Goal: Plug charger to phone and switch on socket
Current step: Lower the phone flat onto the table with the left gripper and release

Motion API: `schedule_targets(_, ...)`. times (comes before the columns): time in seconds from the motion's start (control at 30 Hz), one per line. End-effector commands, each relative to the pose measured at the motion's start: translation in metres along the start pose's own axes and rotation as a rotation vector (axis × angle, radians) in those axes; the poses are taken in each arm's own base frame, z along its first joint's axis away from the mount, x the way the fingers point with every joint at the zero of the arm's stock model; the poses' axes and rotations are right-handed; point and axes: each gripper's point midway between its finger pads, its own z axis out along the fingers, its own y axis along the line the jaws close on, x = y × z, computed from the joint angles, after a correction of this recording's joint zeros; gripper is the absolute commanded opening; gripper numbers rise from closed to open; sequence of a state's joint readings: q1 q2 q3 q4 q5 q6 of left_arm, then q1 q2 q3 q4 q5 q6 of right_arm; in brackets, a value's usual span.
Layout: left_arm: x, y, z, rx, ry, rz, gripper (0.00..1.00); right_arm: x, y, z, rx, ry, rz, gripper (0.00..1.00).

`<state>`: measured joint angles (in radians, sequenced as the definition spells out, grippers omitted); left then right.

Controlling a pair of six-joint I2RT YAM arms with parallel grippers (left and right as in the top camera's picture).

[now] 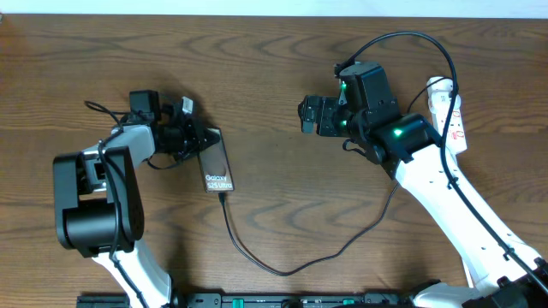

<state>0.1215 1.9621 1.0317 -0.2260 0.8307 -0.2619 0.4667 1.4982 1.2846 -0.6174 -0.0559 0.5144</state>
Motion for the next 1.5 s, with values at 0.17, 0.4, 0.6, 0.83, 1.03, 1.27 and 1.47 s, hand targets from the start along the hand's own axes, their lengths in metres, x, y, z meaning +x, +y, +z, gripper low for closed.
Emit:
schedule_targets(0.17, 0.002, 0.009, 0.003, -0.036, 0.001, -0.02, 0.07, 0.0, 0.001, -0.001, 0.007, -0.005, -0.015, 0.99)
schedule_targets(0.4, 0.006, 0.012, 0.004, -0.041, 0.009, -0.029, 0.08, 0.0, 0.001, -0.001, 0.007, -0.005, -0.015, 0.99)
schedule_targets(0.6, 0.006, 0.012, 0.004, -0.041, 0.009, -0.03, 0.08, 0.0, 0.001, -0.001, 0.007, -0.004, -0.015, 0.99)
schedule_targets(0.83, 0.007, 0.013, 0.004, -0.042, 0.013, -0.033, 0.15, 0.0, 0.001, -0.001, 0.008, -0.004, -0.015, 0.99)
schedule_targets(1.03, 0.009, 0.013, 0.004, -0.045, 0.02, -0.04, 0.17, 0.0, 0.001, -0.001, 0.008, -0.004, -0.015, 0.99)
schedule_targets(1.27, 0.01, 0.019, 0.003, -0.077, 0.02, -0.05, 0.3, 0.0, 0.001, -0.001, 0.008, -0.004, -0.015, 0.99)
schedule_targets(1.47, 0.016, 0.035, 0.001, -0.164, 0.033, -0.08, 0.42, 0.0, 0.001, -0.001, 0.008, -0.004, -0.015, 0.99)
